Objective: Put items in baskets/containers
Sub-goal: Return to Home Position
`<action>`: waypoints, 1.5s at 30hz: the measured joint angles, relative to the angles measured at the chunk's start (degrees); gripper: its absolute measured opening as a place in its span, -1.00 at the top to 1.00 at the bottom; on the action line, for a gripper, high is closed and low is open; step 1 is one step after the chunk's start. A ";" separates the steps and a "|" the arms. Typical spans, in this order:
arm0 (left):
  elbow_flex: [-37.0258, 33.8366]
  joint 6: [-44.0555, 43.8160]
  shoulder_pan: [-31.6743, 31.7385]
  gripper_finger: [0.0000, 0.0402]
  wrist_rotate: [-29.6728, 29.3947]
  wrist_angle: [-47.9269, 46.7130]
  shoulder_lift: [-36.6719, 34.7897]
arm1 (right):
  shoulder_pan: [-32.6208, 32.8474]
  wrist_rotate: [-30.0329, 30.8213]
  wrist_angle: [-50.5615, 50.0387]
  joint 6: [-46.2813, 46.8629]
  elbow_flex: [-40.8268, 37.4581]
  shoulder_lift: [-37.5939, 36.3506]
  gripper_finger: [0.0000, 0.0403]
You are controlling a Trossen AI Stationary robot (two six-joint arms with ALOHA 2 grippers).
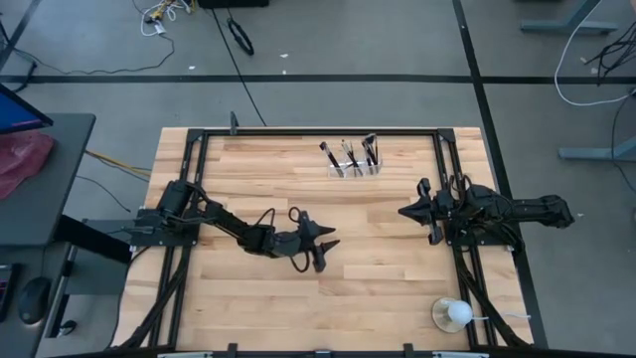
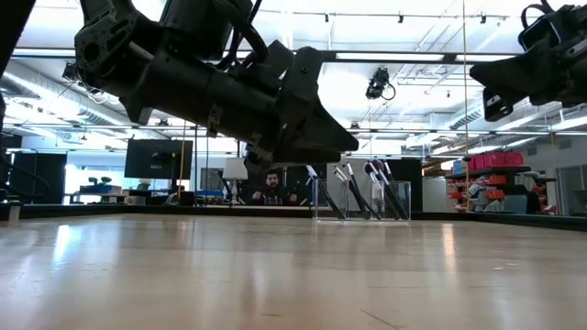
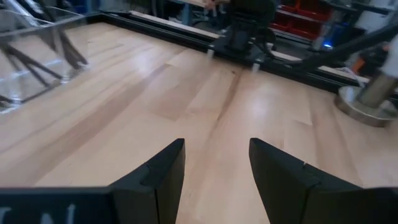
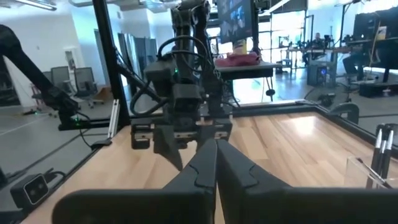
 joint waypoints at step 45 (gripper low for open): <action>-47.91 10.42 18.18 0.99 30.75 -1.40 -75.08 | -0.03 0.00 0.32 0.02 0.00 -0.02 0.94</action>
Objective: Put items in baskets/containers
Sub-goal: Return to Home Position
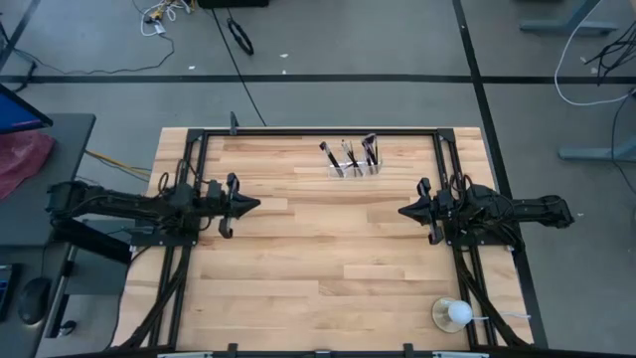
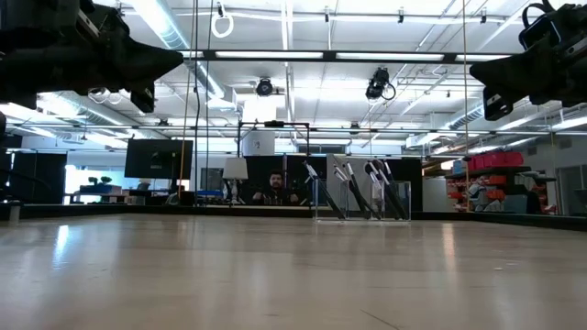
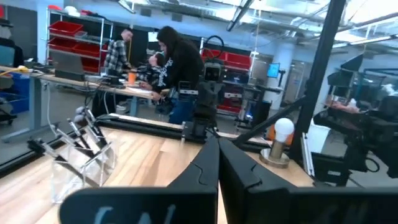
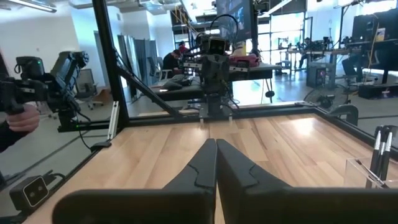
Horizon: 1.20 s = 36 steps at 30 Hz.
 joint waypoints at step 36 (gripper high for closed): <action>0.07 2.58 -0.19 0.98 -0.10 -48.21 -38.50 | 0.00 0.01 0.29 0.00 0.02 0.00 0.94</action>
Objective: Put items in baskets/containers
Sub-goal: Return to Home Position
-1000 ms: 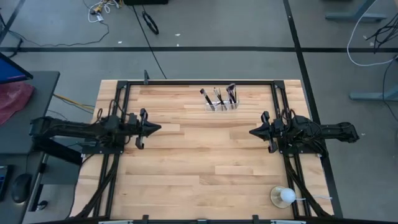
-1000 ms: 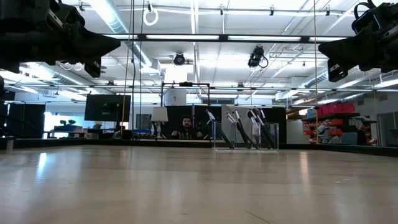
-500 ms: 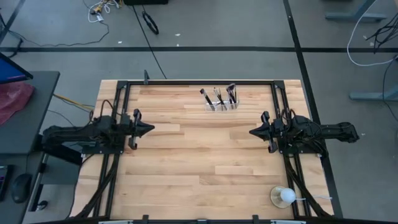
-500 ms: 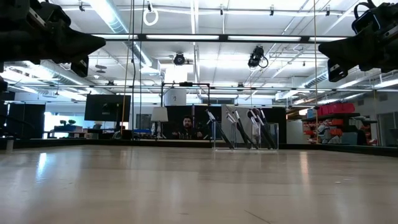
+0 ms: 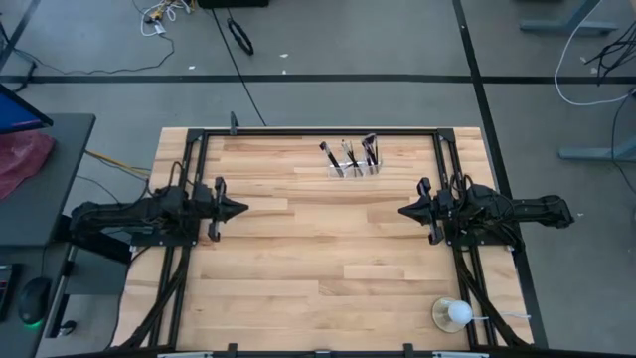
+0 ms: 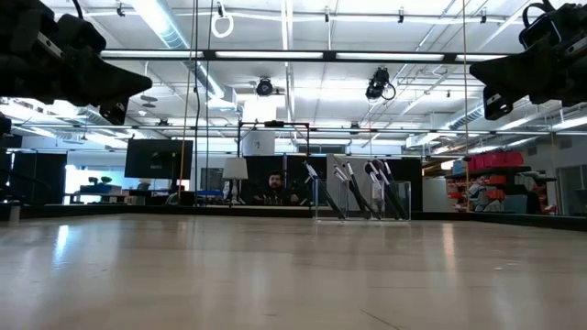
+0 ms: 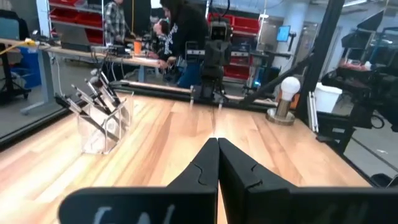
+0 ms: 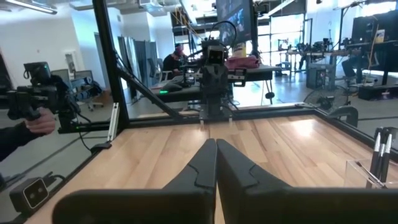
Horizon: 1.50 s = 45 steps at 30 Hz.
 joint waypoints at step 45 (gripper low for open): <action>-0.09 1.66 -1.11 0.97 -5.62 0.90 1.71 | 0.00 -0.01 0.12 0.00 0.00 0.00 0.94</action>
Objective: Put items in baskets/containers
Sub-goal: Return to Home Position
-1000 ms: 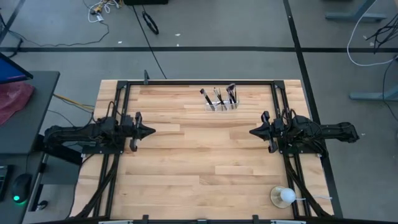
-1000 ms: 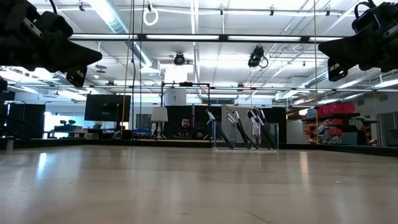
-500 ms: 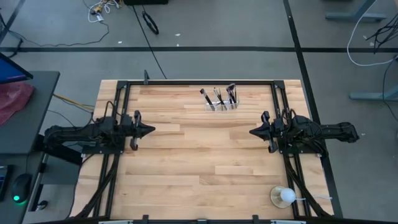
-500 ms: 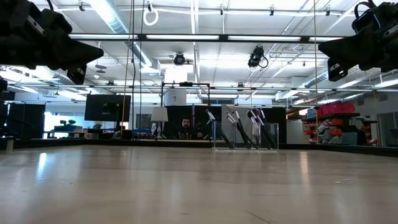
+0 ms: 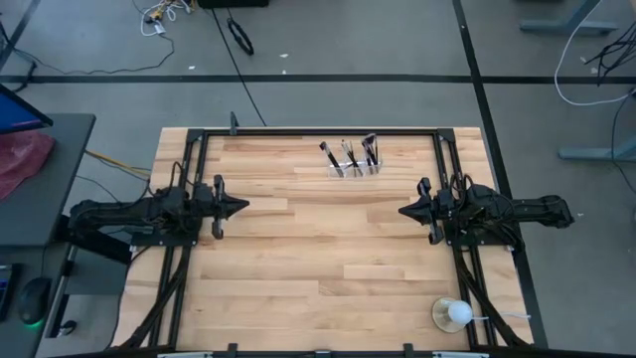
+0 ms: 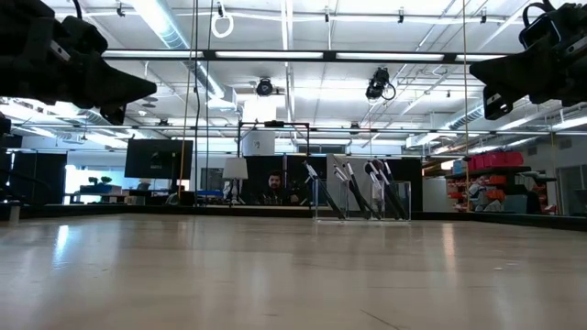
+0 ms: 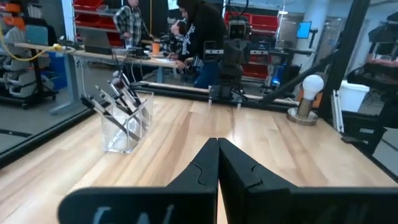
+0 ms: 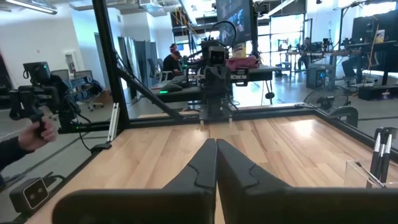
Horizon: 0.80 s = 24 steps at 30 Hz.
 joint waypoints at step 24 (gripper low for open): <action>-0.02 -7.84 0.00 0.97 -0.57 1.08 0.00 | 0.00 0.00 0.00 0.00 0.00 0.00 0.94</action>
